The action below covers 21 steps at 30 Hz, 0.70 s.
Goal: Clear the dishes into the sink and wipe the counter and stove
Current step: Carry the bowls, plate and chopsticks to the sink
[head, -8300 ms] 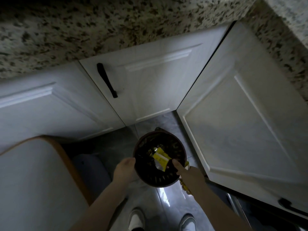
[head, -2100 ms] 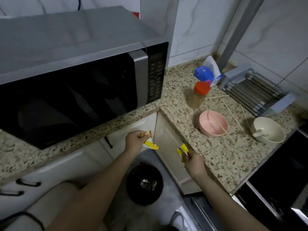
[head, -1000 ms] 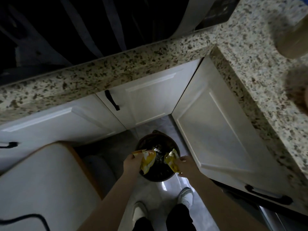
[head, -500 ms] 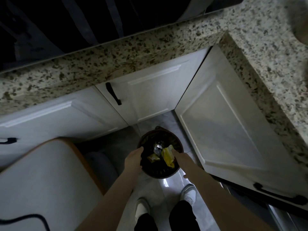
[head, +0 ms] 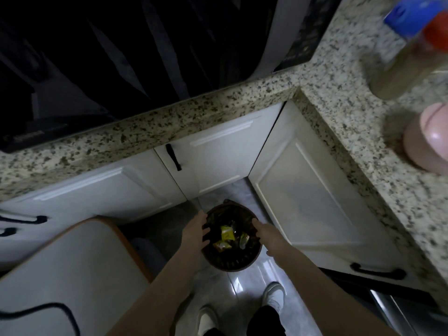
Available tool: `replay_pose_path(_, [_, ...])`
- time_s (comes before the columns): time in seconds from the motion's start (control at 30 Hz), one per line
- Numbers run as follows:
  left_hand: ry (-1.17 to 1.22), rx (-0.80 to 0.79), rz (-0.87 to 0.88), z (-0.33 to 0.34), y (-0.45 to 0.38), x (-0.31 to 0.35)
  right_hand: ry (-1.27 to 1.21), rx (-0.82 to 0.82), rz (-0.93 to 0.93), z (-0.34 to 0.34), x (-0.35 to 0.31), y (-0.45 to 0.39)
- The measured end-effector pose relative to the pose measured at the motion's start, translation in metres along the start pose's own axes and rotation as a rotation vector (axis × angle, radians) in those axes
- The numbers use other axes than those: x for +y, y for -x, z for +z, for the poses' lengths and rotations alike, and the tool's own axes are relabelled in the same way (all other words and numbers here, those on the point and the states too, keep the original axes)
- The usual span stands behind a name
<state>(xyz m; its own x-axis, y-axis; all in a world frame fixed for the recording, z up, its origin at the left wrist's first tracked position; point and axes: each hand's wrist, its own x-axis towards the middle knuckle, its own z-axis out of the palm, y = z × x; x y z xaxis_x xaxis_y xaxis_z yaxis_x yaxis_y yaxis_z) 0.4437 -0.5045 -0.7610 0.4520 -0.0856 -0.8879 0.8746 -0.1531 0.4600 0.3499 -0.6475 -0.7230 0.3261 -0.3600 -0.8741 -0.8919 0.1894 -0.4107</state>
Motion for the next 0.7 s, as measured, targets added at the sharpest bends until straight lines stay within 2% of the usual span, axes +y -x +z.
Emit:
replay_pose_path(0.13, [-0.044,-0.08,0.084,0.007,0.04,0.015,-0.134,0.055,-0.051,-0.016,-0.013,0.041])
replay_pose_path(0.27, [-0.11,-0.167,0.201,0.023,0.093,0.039,-0.128,0.071,-0.134,-0.042,-0.026,0.1])
replay_pose_path(0.53, [-0.162,-0.324,0.307,0.069,0.201,0.094,-0.25,0.182,-0.261,-0.112,-0.041,0.206])
replay_pose_path(0.7, [-0.163,-0.438,0.373,0.102,0.278,0.103,-0.329,0.269,-0.363,-0.152,-0.04,0.262])
